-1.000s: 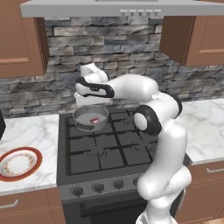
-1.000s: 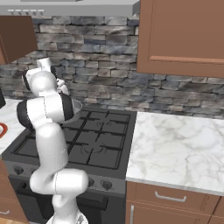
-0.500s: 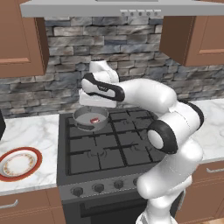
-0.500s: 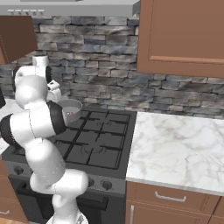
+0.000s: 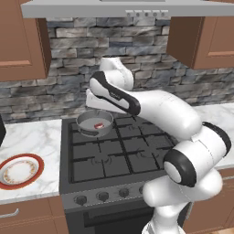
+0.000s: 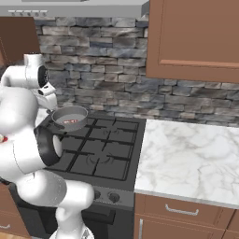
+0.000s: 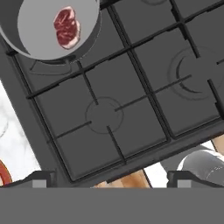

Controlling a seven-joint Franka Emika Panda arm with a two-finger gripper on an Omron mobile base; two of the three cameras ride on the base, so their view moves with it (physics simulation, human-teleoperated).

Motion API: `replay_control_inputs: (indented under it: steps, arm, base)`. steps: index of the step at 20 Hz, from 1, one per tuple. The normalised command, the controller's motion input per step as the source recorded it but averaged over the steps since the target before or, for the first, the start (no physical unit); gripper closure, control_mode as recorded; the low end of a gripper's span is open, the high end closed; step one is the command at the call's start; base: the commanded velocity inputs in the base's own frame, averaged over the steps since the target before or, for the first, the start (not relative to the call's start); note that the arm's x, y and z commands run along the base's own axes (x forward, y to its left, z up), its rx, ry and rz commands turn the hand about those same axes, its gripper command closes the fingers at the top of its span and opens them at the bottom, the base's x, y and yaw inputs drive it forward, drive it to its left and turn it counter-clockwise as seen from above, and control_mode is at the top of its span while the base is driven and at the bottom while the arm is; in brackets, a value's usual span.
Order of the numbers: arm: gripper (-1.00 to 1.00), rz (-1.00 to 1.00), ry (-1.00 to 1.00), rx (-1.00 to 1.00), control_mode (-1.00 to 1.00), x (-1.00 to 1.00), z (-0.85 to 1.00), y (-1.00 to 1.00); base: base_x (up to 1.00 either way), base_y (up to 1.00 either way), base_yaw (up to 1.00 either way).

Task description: Retrieve the frozen meat and place it in the pot on a burner. Then turn the burner on.

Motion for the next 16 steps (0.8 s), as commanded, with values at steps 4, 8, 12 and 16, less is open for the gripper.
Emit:
replay_control_inputs:
  steps: [4,8,12,16]
  arm:
    - [-1.00,-0.01,0.02,0.00,-1.00,-0.65,0.57,0.00]
    - [-1.00,0.00,-0.01,-0.02,-1.00,-0.51,0.15,0.04]
    - [-1.00,0.01,-0.05,-0.01,-1.00,-0.60,-0.39,0.00]
    - [-1.00,0.05,-0.10,-0.02,-1.00,-0.57,-0.47,-0.01]
  base:
    - [0.00,0.00,0.00]
    - [0.00,0.00,0.00]
    - [0.00,0.00,0.00]
    - [0.00,0.00,0.00]
